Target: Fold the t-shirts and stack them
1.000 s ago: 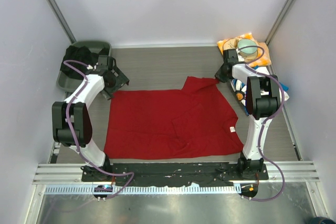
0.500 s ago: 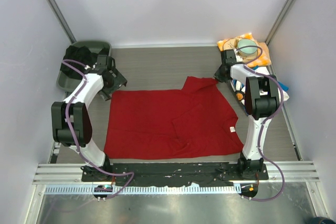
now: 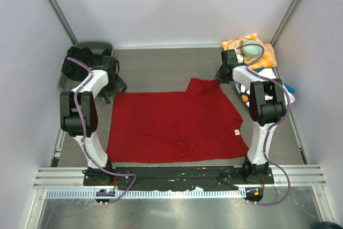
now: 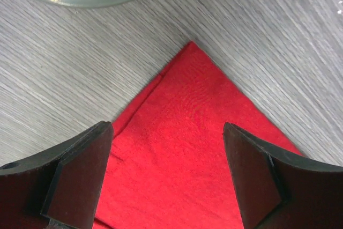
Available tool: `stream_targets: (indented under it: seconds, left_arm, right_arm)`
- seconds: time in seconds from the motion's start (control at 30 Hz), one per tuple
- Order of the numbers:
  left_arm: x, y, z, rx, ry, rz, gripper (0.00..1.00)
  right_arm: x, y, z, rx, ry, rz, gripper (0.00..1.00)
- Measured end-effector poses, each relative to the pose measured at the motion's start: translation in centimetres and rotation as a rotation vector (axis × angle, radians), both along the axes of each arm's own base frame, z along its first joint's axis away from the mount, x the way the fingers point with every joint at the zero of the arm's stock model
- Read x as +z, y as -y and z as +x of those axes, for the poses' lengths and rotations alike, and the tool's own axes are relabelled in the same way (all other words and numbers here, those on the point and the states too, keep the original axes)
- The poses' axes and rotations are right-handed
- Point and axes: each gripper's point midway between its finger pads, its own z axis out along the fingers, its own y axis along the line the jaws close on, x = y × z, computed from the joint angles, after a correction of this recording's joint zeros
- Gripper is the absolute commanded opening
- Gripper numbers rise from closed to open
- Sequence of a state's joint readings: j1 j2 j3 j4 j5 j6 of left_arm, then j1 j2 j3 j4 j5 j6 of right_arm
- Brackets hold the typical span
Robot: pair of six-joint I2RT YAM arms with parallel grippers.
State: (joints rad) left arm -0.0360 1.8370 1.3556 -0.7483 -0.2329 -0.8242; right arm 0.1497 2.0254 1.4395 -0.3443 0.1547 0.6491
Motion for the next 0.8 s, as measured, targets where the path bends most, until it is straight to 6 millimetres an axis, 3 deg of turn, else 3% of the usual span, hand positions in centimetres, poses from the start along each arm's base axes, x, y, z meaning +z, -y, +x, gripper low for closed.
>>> stream_targets:
  seconds: [0.1,0.43,0.8]
  left_arm:
    - [-0.9,-0.3,0.1,-0.018,-0.031,0.023,0.86]
    - [-0.3,-1.7,1.8,-0.045,-0.014,0.109,0.79]
    - [-2.5,-1.9,1.8,-0.048,-0.061,0.135,0.71]
  right_arm:
    - [0.2,0.0,0.1,0.001,0.007,0.002,0.01]
    - [-0.3,-0.2,-0.3,0.012,-0.002,0.012,0.01]
    - [-0.3,-0.4,-0.2,0.025,0.006,0.016,0.01]
